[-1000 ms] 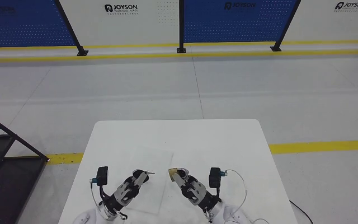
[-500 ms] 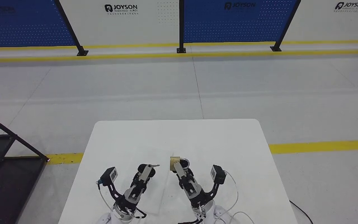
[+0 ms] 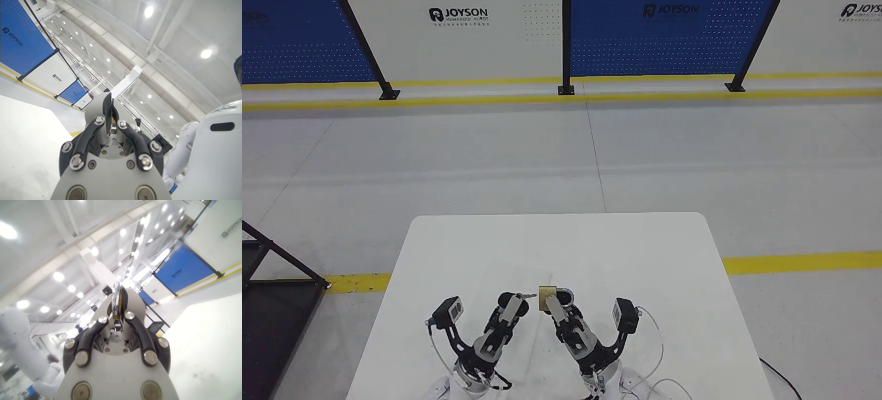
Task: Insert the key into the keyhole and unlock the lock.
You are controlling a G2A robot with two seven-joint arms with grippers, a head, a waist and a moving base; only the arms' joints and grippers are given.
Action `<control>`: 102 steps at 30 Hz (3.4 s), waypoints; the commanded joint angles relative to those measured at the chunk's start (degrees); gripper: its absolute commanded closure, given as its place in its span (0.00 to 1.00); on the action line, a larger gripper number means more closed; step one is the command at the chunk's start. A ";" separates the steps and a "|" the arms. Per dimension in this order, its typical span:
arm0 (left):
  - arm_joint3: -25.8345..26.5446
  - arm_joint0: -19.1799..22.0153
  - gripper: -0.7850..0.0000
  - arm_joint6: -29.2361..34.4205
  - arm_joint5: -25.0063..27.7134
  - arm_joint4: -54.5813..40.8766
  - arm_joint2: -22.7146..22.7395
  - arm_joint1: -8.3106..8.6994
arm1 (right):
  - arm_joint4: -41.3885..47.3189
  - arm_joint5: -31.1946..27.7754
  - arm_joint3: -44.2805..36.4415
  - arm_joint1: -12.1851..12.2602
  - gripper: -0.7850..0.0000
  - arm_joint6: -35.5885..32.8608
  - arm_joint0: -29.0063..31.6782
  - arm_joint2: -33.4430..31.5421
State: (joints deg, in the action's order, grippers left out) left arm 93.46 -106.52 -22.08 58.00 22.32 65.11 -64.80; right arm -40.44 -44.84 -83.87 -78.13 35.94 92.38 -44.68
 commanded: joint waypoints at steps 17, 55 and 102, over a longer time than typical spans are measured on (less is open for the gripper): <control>0.55 0.51 1.00 0.55 0.00 -1.77 -1.41 1.78 | 0.00 0.00 0.00 0.00 1.00 0.00 0.00 0.00; 0.67 1.77 1.00 0.11 0.00 -3.50 -4.07 4.91 | 0.00 0.00 0.00 0.00 1.00 0.00 0.00 0.00; -0.53 2.77 0.63 -5.09 0.00 -0.09 -6.25 6.90 | 0.64 1.75 -2.31 -0.04 1.00 -6.07 1.68 -1.67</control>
State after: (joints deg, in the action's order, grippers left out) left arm 92.89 -103.71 -27.07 58.00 22.20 58.82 -57.96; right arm -39.83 -42.98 -86.15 -78.19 29.95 94.00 -46.27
